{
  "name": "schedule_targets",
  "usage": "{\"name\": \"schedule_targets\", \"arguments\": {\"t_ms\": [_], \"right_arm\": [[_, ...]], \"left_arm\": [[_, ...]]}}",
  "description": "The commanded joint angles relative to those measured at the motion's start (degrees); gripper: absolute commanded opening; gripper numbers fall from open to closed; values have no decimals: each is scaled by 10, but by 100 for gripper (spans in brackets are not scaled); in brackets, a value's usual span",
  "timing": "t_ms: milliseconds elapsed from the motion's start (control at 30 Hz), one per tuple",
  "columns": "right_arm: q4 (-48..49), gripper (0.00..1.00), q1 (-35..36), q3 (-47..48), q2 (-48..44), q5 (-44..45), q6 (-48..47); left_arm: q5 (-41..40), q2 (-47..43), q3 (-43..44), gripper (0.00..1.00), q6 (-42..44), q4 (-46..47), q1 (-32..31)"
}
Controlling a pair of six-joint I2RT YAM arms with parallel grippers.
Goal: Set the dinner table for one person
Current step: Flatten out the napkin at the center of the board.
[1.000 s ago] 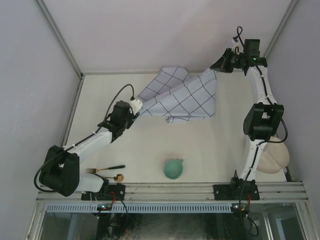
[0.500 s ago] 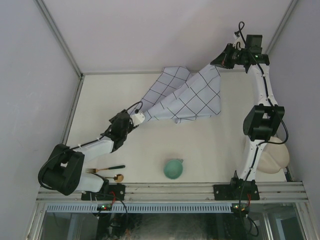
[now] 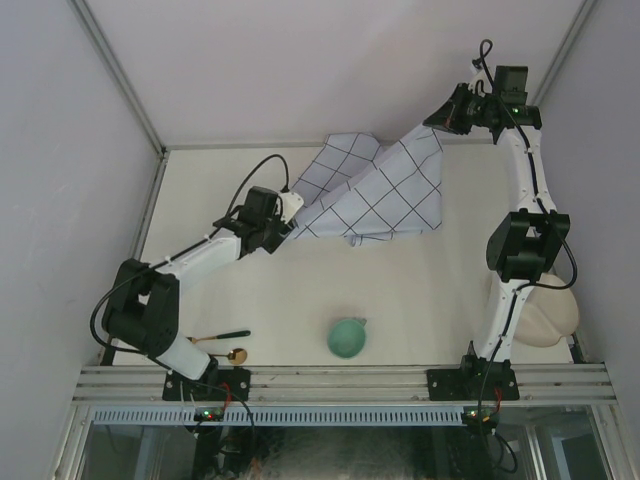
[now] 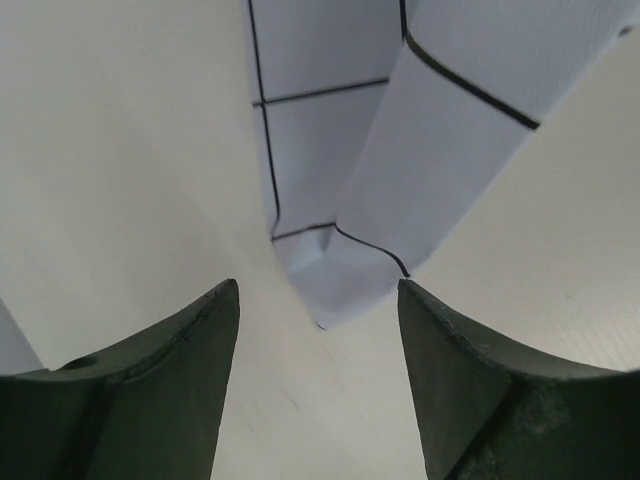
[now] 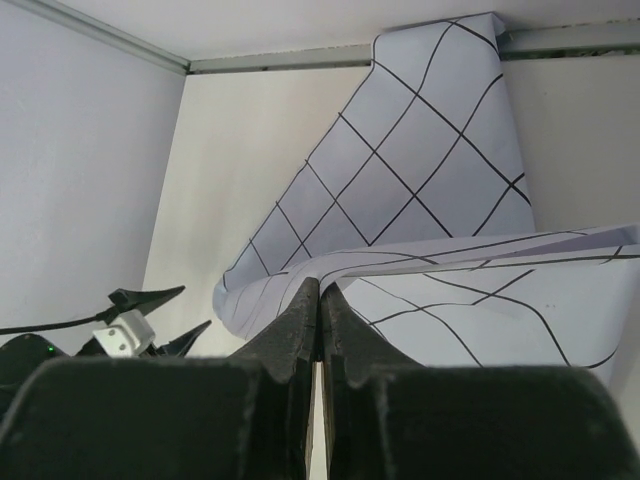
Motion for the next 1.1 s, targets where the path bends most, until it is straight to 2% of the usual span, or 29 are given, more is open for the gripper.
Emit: {"name": "schedule_targets", "arguments": {"t_ms": [0, 300, 700, 933, 1000, 1067], "right_arm": [[18, 0, -7, 26, -7, 5, -15], [19, 0, -6, 33, -1, 9, -16], [21, 0, -3, 13, -25, -3, -16], [22, 0, -4, 1, -42, -1, -17], [22, 0, -3, 0, -42, -2, -17], [22, 0, -4, -2, -43, 0, -17]], "left_arm": [[-6, 25, 40, 69, -48, -85, -10], [-33, 32, 17, 68, -34, -91, -46], [-93, 59, -2, 67, 0, -5, -45], [-101, 91, 8, 67, 11, 5, -41], [-99, 93, 8, 66, 12, 6, -38], [-92, 94, 9, 57, 12, 4, -34]]}}
